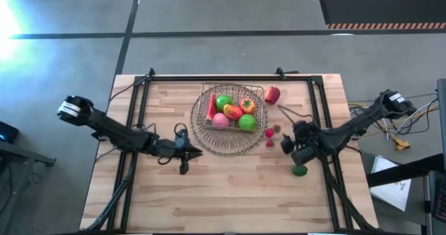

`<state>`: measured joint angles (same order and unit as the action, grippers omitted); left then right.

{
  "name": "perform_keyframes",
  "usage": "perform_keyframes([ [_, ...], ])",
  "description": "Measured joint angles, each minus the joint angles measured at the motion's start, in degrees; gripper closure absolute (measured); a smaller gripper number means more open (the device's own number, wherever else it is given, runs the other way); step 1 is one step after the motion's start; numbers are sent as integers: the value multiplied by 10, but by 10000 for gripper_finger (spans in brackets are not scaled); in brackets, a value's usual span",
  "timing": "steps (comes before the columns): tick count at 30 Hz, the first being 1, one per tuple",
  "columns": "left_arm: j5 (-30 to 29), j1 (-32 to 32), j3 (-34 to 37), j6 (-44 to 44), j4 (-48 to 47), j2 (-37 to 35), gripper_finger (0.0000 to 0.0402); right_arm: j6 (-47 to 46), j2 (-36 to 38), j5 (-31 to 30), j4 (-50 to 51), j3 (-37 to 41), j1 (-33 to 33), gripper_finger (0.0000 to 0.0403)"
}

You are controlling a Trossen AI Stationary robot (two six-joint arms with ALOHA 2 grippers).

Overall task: Build produce basket
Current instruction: Put the red apple into the gold wire basket

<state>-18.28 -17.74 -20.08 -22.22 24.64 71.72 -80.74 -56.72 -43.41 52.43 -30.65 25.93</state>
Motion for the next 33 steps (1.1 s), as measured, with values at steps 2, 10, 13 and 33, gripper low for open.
perform_keyframes([
  [2, -3, 0, -4, 0, 25, 26, 363, 30, 25, 6, -7, 12, -44, 77],
  [10, -2, 0, -20, 12, 52, 68, 363, 371, 140, 155, -159, 31, -301, 77],
  [13, -2, 0, -20, 16, 51, 63, 363, 475, 152, 212, -246, 31, -402, 77],
  [33, -2, 0, -18, 22, 51, 57, 363, 562, -146, 411, -306, -143, -695, 4],
])
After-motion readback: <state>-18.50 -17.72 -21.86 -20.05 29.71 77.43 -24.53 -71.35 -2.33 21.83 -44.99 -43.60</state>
